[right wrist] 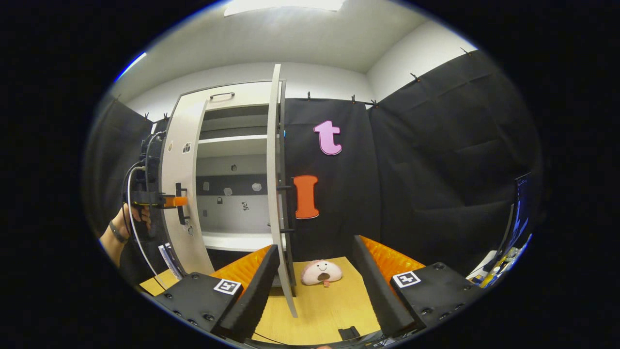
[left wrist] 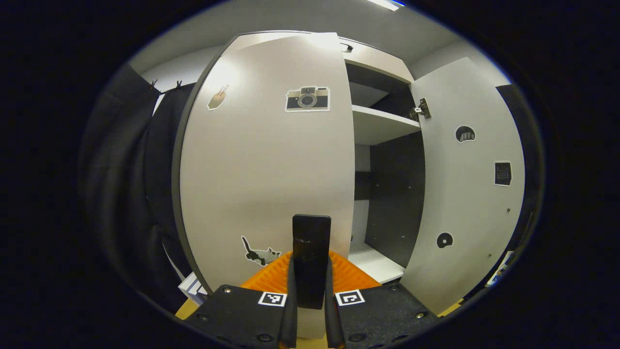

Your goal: Open the right door of the double-door shoe cabinet with the right hand, and open the left door with the left hand.

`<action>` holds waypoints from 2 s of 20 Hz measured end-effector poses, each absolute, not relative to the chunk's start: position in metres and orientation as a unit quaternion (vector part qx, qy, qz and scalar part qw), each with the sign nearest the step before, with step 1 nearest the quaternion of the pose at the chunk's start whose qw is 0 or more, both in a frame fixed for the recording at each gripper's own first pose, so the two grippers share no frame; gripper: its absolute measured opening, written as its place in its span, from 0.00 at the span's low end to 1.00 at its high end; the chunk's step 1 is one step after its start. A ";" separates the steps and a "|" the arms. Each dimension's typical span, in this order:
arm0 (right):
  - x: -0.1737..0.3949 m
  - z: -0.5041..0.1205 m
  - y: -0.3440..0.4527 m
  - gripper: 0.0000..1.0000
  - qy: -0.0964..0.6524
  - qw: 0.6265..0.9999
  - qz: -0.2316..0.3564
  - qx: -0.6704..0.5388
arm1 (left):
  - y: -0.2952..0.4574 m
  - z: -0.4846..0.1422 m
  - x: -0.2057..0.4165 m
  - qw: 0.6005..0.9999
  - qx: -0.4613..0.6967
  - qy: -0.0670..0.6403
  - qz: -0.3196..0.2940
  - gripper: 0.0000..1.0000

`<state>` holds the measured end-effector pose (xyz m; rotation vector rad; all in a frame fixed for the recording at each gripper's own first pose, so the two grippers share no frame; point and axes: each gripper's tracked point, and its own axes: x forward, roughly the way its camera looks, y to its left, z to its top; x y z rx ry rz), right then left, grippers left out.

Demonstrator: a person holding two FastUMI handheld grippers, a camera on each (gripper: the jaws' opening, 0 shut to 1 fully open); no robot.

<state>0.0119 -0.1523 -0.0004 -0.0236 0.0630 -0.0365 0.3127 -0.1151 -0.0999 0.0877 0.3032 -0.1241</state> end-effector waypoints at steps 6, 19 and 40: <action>0.015 -0.015 -0.133 0.98 0.035 0.999 -0.002 0.002 | -0.111 -0.096 0.304 0.984 0.059 0.141 -0.089 0.23; 0.015 -0.032 -0.077 0.98 0.041 0.999 -0.001 0.007 | -0.046 -0.067 0.280 0.989 0.100 0.096 -0.053 0.15; 0.004 -0.008 -0.068 0.98 0.030 0.999 -0.008 -0.004 | -0.018 -0.057 0.250 0.996 0.066 0.059 -0.010 0.03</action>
